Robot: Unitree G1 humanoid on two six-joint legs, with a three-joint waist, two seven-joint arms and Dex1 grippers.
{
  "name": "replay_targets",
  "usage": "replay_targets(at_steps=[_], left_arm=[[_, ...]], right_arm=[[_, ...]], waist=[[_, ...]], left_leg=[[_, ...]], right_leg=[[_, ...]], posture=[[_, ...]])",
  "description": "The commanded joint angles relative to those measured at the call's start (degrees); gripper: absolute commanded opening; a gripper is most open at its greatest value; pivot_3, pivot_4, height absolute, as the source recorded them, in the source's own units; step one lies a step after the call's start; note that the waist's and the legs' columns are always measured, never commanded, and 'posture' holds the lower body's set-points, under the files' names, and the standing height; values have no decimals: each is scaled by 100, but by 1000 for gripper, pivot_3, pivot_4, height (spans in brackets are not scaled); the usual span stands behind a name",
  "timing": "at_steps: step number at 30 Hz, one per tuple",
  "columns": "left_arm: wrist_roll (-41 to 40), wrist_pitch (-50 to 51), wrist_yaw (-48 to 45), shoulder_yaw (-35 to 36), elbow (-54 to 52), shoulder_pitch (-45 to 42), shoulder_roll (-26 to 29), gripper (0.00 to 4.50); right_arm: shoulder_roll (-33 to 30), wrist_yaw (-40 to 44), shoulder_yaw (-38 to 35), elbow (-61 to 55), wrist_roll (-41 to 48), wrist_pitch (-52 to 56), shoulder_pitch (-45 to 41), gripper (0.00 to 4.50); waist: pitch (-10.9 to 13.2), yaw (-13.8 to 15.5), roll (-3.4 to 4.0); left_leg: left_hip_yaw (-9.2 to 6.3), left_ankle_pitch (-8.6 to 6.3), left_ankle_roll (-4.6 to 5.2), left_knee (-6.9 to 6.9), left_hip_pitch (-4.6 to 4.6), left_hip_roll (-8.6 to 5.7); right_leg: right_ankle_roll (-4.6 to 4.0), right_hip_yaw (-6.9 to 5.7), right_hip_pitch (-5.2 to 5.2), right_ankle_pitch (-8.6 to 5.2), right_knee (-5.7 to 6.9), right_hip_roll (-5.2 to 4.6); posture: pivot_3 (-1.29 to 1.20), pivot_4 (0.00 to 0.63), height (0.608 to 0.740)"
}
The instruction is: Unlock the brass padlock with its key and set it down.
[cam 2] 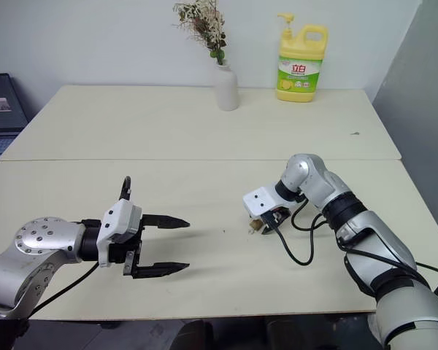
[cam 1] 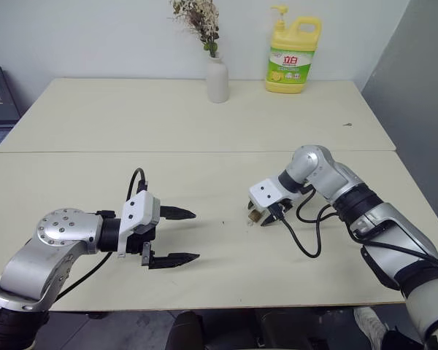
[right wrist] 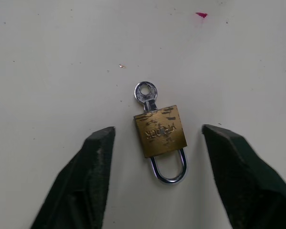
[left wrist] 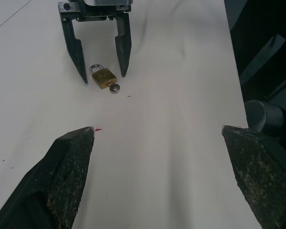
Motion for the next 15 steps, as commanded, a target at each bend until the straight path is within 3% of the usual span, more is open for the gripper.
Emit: replay_targets(at_steps=[1,3,9,15], left_arm=[[-2,-34,-5,11,-46,-69,32,4500],[8,-31,-4,8,-45,-71,39,4500],[26,3,10,16,-18,-78,41,4500],[-10,76,71,106,160,-61,-3,4500]], right_arm=[[32,140,-1,-248,-44,-19,108,1476],[20,148,-1,-296,-59,19,128,931],[-43,98,-115,-385,-22,324,186,939],[-210,-159,-795,-1103,409,1645,582,939]], waist=[[0,-15,0],[0,-21,0],[0,-23,0],[0,0,0]], left_leg=[[0,0,0,0,1,0],[-1,0,0,0,1,0],[-1,0,0,0,1,0],[-3,0,0,1,-3,-2]], right_leg=[[0,1,0,0,0,1],[0,1,0,0,1,1],[0,1,1,0,1,1],[0,0,1,0,0,1]], posture=[[0,150,740],[0,150,740],[0,150,740],[0,150,740]])
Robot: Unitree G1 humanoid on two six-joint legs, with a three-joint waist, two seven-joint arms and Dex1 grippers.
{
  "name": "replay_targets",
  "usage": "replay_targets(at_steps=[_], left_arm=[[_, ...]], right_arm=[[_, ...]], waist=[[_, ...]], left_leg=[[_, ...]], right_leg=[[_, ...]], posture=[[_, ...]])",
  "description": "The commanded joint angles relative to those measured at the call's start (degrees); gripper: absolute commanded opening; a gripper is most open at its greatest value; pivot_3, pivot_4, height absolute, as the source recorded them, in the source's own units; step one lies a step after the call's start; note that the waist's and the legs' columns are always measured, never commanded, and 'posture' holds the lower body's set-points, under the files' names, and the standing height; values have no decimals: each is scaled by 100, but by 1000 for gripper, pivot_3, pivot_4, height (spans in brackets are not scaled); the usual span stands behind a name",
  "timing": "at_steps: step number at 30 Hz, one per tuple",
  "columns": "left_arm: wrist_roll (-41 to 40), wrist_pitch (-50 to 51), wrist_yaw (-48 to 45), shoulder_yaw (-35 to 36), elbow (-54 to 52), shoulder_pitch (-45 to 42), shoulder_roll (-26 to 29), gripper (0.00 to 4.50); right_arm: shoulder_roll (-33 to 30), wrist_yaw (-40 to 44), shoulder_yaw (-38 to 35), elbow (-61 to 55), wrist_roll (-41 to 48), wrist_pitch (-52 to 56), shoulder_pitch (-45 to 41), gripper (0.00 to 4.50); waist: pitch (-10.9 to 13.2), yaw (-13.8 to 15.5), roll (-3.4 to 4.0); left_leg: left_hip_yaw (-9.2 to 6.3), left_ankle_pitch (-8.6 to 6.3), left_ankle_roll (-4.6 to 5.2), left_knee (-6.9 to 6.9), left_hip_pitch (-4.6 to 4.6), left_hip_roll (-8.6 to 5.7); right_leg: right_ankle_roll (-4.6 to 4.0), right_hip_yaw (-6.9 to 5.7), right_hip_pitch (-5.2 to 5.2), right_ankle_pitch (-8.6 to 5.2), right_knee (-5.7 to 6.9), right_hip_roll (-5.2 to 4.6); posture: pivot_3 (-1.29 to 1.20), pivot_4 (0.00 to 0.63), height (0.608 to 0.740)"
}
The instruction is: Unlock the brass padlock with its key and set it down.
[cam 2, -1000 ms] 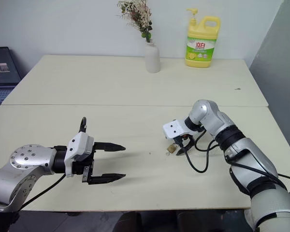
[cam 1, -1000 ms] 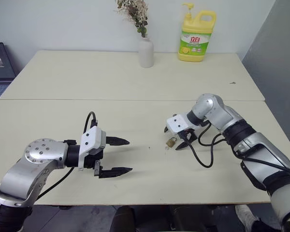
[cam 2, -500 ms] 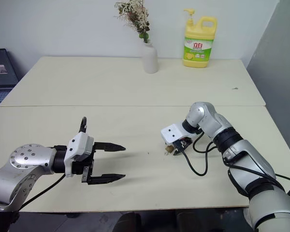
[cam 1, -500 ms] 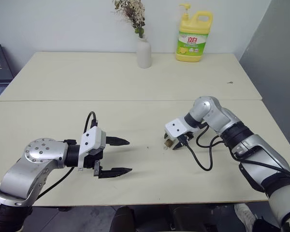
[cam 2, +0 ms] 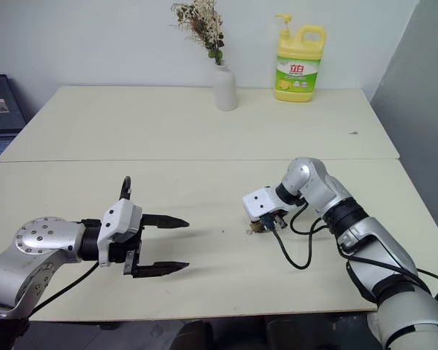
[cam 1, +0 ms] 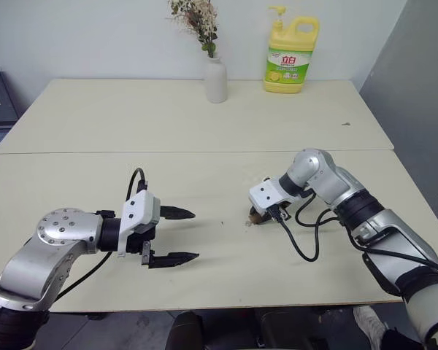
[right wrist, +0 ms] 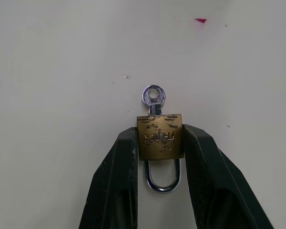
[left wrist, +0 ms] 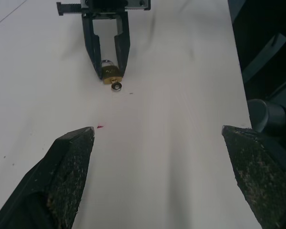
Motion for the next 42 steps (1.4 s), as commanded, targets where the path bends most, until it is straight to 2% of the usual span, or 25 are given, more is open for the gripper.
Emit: replay_targets(at_steps=[1,6,9,15,20,30,36,42], left_arm=[[-35,-40,22,101,50,-44,-3,4500],[-51,-22,62,54,134,-129,-57,4500],[28,-88,44,-58,248,-252,-118,4500],[110,-186,-60,-192,416,-413,-144,4500],[167,-241,-101,-276,514,-550,-194,4500],[6,-26,70,-213,606,-631,-373,4500],[-293,527,339,-66,547,-877,-506,4500],[-358,879,573,-135,545,-1225,-534,4500]], right_arm=[[-173,-130,-485,-693,299,929,220,939],[-487,-470,-807,-1883,364,2438,785,939],[-511,-1117,-1012,-2900,327,3279,1499,939],[-364,-1910,-1047,-3423,296,3904,1856,939],[-346,-2335,-1021,-3428,299,3943,1893,939],[-522,-2479,-978,-3623,389,3757,2010,939],[-877,-2885,-1138,-4777,142,3214,2266,939],[-863,-3609,-1295,-5958,-118,3236,3009,939]], waist=[[0,16,0],[1,54,1],[0,61,0],[0,18,0],[0,26,0],[0,45,0],[0,55,0],[-1,59,-2]], left_leg=[[0,0,0,0,-2,0],[-1,0,0,0,-9,-1],[-4,0,0,-2,-10,-1],[-2,0,-1,-1,-11,-3],[-3,0,-1,0,-13,-4],[-3,0,0,0,-13,-4],[-5,0,0,-1,-19,-4],[-12,0,-1,-1,-20,-5]], right_leg=[[0,0,-1,0,0,0],[0,-1,-6,0,-3,-1],[2,-4,-7,-2,-3,-1],[27,3,-10,-16,-3,0],[28,1,-9,-17,-3,1],[29,1,-9,-18,-5,0],[30,-1,-12,-18,-7,0],[30,-5,-10,-18,-7,1]], posture=[[0,150,740],[0,150,740],[0,150,740],[0,150,740],[0,150,740],[0,150,740],[0,150,740],[0,150,740]])
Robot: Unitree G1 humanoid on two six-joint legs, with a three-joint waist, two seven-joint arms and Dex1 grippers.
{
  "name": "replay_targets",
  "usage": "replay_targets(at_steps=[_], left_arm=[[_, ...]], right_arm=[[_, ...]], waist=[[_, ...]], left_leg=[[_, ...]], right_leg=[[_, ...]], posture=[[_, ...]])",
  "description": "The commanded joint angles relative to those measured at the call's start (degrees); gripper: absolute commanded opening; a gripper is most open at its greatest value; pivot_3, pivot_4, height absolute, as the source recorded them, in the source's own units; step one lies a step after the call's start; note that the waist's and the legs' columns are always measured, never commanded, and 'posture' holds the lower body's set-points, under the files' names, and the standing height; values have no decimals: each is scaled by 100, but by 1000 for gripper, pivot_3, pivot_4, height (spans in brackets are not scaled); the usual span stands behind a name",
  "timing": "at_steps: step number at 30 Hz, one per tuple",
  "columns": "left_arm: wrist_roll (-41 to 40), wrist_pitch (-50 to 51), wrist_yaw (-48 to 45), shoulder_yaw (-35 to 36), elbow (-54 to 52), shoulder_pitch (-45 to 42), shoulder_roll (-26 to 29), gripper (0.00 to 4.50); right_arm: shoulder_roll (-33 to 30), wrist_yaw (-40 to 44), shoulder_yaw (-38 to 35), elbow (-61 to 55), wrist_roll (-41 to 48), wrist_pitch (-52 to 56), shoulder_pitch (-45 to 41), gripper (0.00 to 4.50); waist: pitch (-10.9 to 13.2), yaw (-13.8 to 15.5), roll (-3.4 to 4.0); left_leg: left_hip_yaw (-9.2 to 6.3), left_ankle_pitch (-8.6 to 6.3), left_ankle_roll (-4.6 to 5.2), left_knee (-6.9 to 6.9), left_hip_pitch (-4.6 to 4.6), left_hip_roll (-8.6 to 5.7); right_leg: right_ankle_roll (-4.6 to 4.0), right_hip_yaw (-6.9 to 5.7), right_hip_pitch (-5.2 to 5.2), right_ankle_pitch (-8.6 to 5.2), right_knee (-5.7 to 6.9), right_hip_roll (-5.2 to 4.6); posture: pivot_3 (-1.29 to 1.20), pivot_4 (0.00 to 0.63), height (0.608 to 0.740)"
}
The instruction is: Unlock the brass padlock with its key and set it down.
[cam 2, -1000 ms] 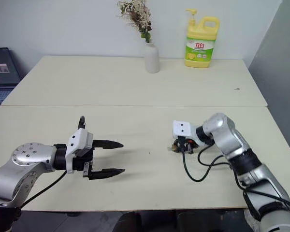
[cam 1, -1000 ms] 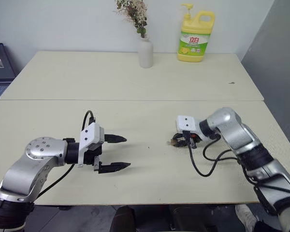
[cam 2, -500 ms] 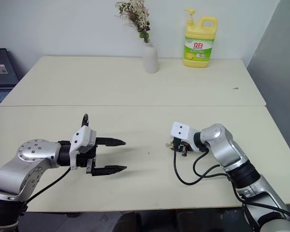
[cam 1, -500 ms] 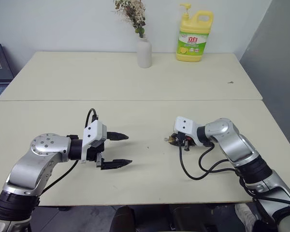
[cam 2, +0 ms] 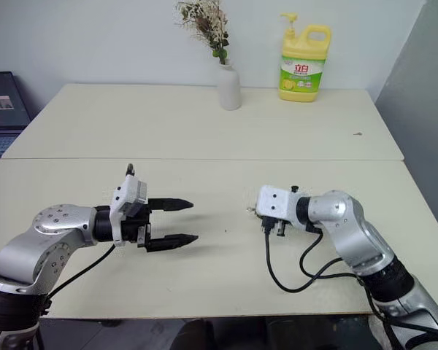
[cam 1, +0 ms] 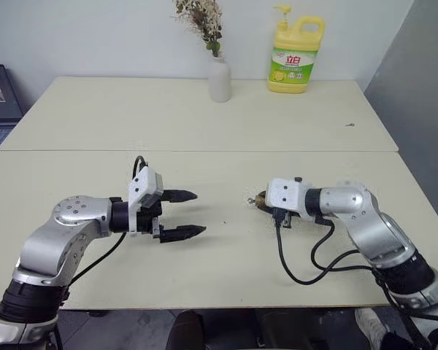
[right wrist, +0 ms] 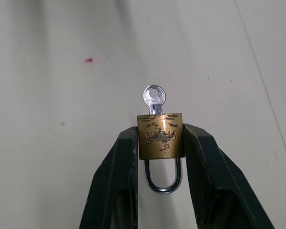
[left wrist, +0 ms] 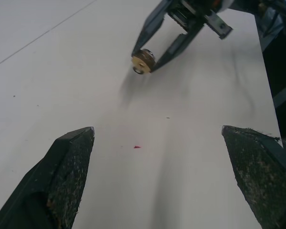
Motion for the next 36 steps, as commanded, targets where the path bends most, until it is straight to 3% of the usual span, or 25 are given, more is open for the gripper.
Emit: replay_targets(at_steps=[1,11,27,36], left_arm=[[-170,212,111,88,-157,-240,-21,4500],[-143,260,72,-78,-76,-648,-120,4500],[-463,1033,531,-200,80,-1662,-781,4500],[-337,1160,948,-268,117,-1981,-1043,4500]], right_arm=[[-1,-653,-230,-774,-372,-289,379,939],[-43,-2209,-337,-915,-1747,-1855,995,939],[26,-2599,-599,-789,-2134,-3315,711,939],[139,-2473,-617,-612,-2120,-3417,574,939]], waist=[[0,3,0],[-1,6,-2],[-2,13,-4],[-3,16,-5]], left_leg=[[-2,0,0,0,-1,0],[1,1,-2,0,1,-1],[0,1,-2,3,2,-3],[-4,2,-2,4,5,-4]], right_leg=[[0,-1,0,0,-1,0],[1,2,0,0,0,0],[0,2,5,1,0,0],[-5,2,12,4,1,0]], posture=[[0,150,740],[0,150,740],[0,150,740],[0,150,740]])
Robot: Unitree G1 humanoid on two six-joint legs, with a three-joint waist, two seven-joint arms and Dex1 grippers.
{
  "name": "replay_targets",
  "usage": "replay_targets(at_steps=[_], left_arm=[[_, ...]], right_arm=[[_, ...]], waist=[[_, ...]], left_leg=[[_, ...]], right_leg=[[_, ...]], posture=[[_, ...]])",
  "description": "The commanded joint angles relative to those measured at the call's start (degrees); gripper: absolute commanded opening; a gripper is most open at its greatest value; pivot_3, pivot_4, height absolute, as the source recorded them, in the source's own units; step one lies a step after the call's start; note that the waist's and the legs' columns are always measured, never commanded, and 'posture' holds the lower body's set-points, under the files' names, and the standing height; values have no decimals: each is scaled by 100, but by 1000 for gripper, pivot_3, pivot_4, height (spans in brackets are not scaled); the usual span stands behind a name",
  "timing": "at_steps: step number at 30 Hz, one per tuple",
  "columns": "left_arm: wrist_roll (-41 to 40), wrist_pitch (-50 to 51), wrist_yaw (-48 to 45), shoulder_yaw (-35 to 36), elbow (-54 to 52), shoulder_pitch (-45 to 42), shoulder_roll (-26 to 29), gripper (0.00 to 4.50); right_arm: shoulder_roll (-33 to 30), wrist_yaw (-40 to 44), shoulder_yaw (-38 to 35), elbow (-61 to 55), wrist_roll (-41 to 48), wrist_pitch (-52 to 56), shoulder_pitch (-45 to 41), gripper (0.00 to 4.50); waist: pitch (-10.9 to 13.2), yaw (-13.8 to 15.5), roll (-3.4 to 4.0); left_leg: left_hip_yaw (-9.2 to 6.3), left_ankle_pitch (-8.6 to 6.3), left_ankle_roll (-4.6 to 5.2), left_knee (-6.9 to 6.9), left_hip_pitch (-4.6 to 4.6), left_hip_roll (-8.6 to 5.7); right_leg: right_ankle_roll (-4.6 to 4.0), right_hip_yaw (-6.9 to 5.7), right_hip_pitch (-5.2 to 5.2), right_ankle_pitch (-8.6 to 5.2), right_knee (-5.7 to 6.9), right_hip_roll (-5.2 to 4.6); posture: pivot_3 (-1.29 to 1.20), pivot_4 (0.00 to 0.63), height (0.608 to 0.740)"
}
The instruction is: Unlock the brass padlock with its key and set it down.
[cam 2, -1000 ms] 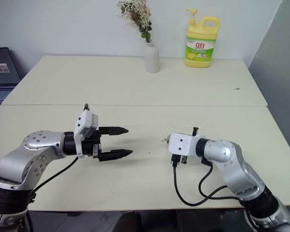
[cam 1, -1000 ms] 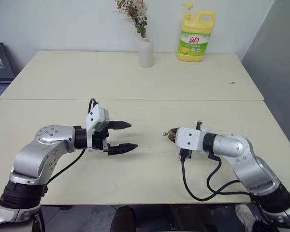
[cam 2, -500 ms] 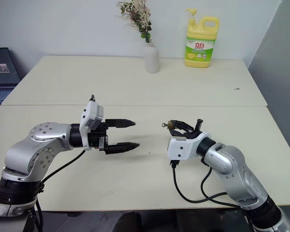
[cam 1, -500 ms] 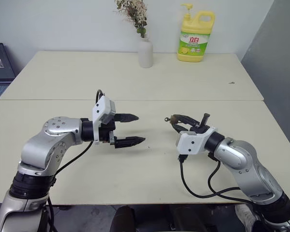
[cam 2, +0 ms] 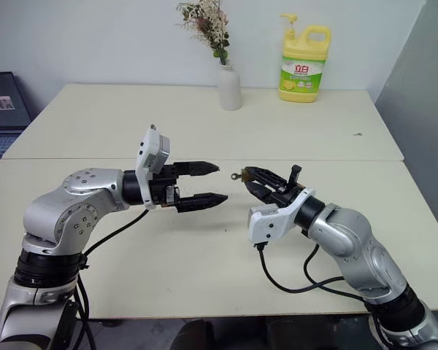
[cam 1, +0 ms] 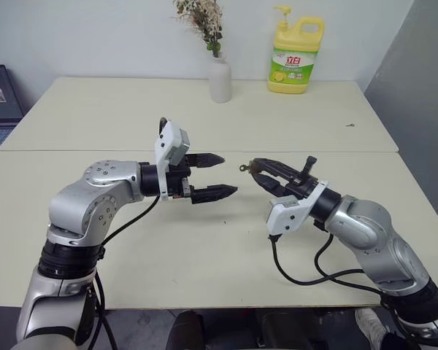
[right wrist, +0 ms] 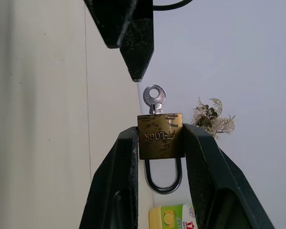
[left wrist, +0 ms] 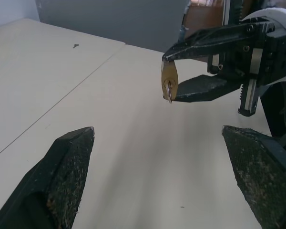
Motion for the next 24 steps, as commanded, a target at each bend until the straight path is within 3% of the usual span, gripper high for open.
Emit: replay_targets(at_steps=[1,8,9,12,23,24], left_arm=[[-14,-8,117,41,-74,-215,-57,4500],[-354,362,123,112,-105,-332,-127,4500],[-331,344,106,85,-82,-336,-118,4314],[-166,200,33,-44,-16,-320,-103,3629],[-111,84,78,-156,224,-474,-380,27],[-120,96,89,-148,245,-488,-400,0]], right_arm=[[75,32,-166,-111,-6,-38,-131,939],[196,94,-147,-29,-40,-46,-197,939],[205,101,-144,-23,-33,-52,-202,939],[236,109,-128,3,-23,-85,-231,939],[313,220,-63,22,1,-159,-304,939],[321,230,-64,20,-1,-158,-304,939]], waist=[[0,0,0],[0,1,0],[0,2,0],[0,2,0],[0,8,0],[0,7,0]], left_leg=[[0,0,0,0,0,0],[-4,0,-1,1,3,0],[-6,0,-1,1,2,0],[-6,1,-2,1,3,-1],[-9,2,-2,2,3,-1],[-9,1,-3,2,3,-1]], right_leg=[[0,0,0,0,0,0],[2,-2,5,-1,0,0],[2,-4,5,-1,0,0],[1,-3,5,-1,0,0],[-2,-5,8,1,0,0],[-2,-4,9,1,0,0]], posture=[[0,150,740],[0,150,740],[0,150,740],[0,150,740],[0,150,740],[0,150,740]])
